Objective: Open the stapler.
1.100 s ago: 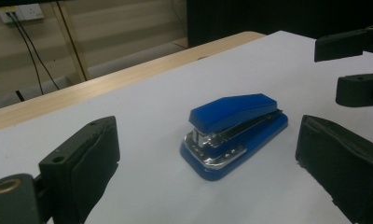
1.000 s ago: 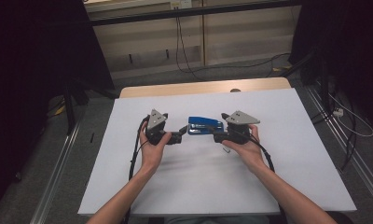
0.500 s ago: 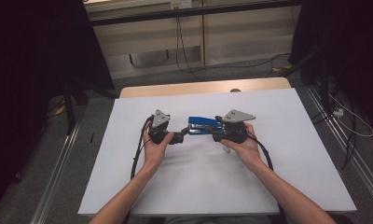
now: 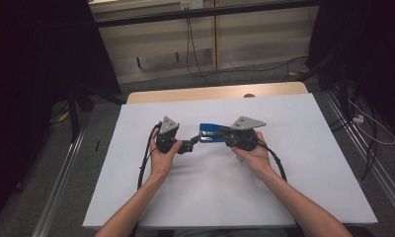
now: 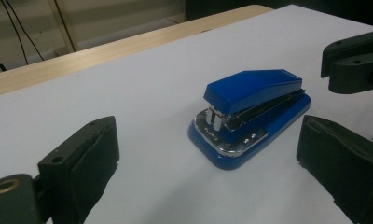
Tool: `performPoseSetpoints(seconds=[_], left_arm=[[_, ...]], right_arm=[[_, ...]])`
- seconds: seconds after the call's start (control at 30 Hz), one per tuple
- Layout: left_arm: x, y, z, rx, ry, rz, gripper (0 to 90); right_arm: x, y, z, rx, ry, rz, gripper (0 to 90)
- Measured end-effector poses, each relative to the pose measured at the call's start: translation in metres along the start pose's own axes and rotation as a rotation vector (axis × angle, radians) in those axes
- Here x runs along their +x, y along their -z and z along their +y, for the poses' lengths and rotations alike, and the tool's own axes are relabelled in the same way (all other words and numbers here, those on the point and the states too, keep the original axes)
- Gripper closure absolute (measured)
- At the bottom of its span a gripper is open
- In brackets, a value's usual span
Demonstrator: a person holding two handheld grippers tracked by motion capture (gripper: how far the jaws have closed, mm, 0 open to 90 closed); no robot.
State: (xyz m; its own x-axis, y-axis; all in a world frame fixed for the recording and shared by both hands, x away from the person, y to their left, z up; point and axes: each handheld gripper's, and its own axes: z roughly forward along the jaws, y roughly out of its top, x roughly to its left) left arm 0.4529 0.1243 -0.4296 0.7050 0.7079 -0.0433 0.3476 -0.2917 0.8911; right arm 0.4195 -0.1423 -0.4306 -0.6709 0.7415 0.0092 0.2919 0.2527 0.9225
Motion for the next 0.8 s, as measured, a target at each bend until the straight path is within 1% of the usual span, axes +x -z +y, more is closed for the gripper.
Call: performPoseSetpoints(seconds=[0.03,0.07,0.1,0.13,0.17,0.2,0.23,0.33,0.43,0.47,0.5,0.53,0.57,0.6,0.63,0.8], left_arm=[[0.001,0.000,0.000,0.000,0.000,0.003,5.9],[0.001,0.001,0.000,-0.001,0.004,0.005,5.9],[0.002,0.001,0.000,-0.004,0.002,0.008,5.9],[0.004,0.001,0.000,-0.002,-0.002,0.018,5.9],[0.004,0.001,0.000,-0.002,-0.002,0.018,5.9],[0.005,0.001,-0.001,-0.004,0.004,0.021,5.9],[0.005,0.001,-0.001,-0.004,0.004,0.021,6.0],[0.006,0.000,-0.001,-0.008,0.007,0.016,6.4],[0.007,-0.001,-0.001,-0.014,-0.003,0.021,6.5],[0.007,-0.002,-0.001,-0.018,0.001,0.015,6.5],[0.008,-0.003,-0.002,-0.016,0.004,0.013,6.4],[0.008,-0.004,-0.002,-0.007,0.003,0.017,6.4],[0.008,-0.005,-0.002,-0.006,0.002,0.019,6.4],[0.007,-0.008,-0.002,0.008,-0.005,0.030,6.9],[0.007,-0.009,-0.002,0.013,-0.013,0.024,7.9],[0.006,-0.013,-0.001,0.020,-0.020,0.029,10.1]], right_arm=[[0.000,0.000,0.000,0.000,0.000,0.000,82.3],[-0.001,-0.002,0.001,-0.003,-0.009,0.003,86.2],[-0.001,-0.002,0.001,-0.003,-0.009,0.003,86.2],[0.000,-0.005,0.001,0.002,-0.011,0.014,90.0],[0.000,-0.005,0.001,0.002,-0.011,0.014,90.0],[0.002,-0.008,0.002,0.019,-0.007,0.028,90.0],[0.002,-0.008,0.002,0.019,-0.007,0.028,90.0],[0.006,-0.013,0.005,0.044,0.019,0.048,90.0],[0.006,-0.016,0.007,0.046,0.021,0.049,90.0],[0.006,-0.017,0.008,0.048,0.020,0.050,90.0],[0.005,-0.019,0.009,0.053,0.023,0.046,90.0],[0.005,-0.022,0.009,0.070,0.028,0.045,90.0],[0.005,-0.022,0.009,0.070,0.028,0.045,90.0],[0.006,-0.025,0.010,0.087,0.040,0.044,90.0],[0.006,-0.027,0.010,0.092,0.046,0.043,90.0],[0.006,-0.031,0.008,0.112,0.046,0.045,90.0]])
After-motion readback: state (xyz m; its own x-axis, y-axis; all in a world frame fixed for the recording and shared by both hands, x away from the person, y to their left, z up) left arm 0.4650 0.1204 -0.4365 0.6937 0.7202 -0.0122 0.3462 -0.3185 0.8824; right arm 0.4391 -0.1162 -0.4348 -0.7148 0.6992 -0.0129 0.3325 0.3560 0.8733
